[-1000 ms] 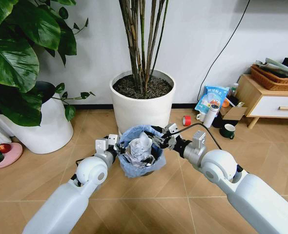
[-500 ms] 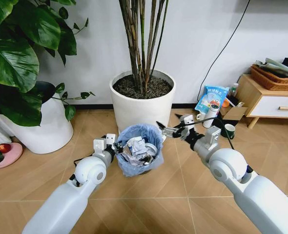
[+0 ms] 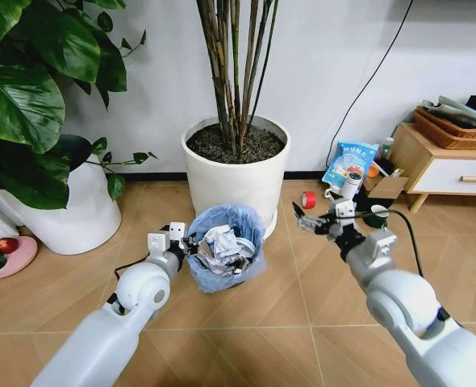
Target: Pick up the trash bin and place the garbage on the floor into it.
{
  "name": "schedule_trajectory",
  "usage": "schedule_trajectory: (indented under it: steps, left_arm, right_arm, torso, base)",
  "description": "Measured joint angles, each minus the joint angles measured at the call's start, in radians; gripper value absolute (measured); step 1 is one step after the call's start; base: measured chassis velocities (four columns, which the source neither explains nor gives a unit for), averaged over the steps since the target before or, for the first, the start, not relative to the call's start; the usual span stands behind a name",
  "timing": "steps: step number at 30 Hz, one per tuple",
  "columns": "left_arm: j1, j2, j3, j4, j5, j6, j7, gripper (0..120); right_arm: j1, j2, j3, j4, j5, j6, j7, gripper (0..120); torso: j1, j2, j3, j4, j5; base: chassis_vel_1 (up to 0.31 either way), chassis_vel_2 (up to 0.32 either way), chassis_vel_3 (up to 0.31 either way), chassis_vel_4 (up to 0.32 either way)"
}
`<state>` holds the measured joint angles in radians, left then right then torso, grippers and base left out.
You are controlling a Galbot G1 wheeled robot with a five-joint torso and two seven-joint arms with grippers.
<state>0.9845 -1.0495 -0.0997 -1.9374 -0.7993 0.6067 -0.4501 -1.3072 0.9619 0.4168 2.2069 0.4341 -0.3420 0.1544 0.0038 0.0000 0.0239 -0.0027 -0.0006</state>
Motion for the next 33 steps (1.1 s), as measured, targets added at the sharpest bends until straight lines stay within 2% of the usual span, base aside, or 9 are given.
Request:
schedule_trajectory:
  steps: [6,13,15,17,20,22,25,33]
  left_arm:
    - [-0.001,0.009,-0.001,-0.004,-0.003,-0.001,-0.002,0]
    - [-0.003,0.011,-0.002,-0.005,-0.006,-0.001,-0.002,0]
    - [-0.003,0.009,-0.002,-0.005,-0.006,-0.001,-0.002,0]
    - [-0.003,0.008,-0.002,-0.003,-0.006,-0.003,-0.002,0]
    - [-0.003,0.008,-0.002,-0.001,-0.006,-0.003,-0.002,0]
    - [-0.005,0.006,-0.002,0.001,-0.005,-0.004,-0.001,0]
    - [-0.006,0.006,-0.002,0.003,-0.005,-0.004,0.0,0]
    - [-0.005,0.004,-0.002,0.005,-0.005,-0.006,0.001,0]
  right_arm:
    - [-0.015,0.003,0.004,0.004,-0.007,0.008,0.001,100]
    - [-0.015,0.006,0.002,0.003,-0.007,0.011,0.003,100]
    - [-0.021,0.008,0.001,0.002,-0.01,0.011,0.005,100]
    - [-0.027,0.009,0.001,0.002,-0.011,0.013,0.007,100]
    - [-0.03,0.01,0.001,0.0,-0.01,0.017,0.011,100]
    - [-0.03,0.01,0.001,-0.003,-0.008,0.023,0.011,100]
    - [-0.024,0.011,-0.001,-0.01,-0.007,0.028,0.011,100]
    - [-0.016,0.008,-0.009,-0.013,0.002,0.029,0.012,100]
  torso:
    - [0.0,0.0,0.0,0.0004,0.0]
    - [0.0,0.0,0.0,0.0004,-0.0008]
    - [0.0,0.0,0.0,0.0005,0.0007]
    - [0.0,0.0,0.0,0.0005,-0.001]
    - [0.0,0.0,0.0,0.0009,0.0]
    - [0.0,0.0,0.0,0.0007,-0.001]
    - [0.0,0.0,0.0,0.0009,0.0002]
    - [0.0,0.0,0.0,-0.0001,-0.0005]
  base:
    - [0.132,0.113,-0.117,-0.138]
    - [0.237,0.181,-0.245,-0.178]
    - [0.304,0.208,-0.284,-0.215]
    - [0.307,0.22,-0.293,-0.185]
    - [0.305,0.189,-0.31,-0.15]
    - [0.256,0.049,-0.255,-0.069]
    - [0.193,-0.067,-0.174,0.014]
    - [0.118,-0.224,-0.146,0.228]
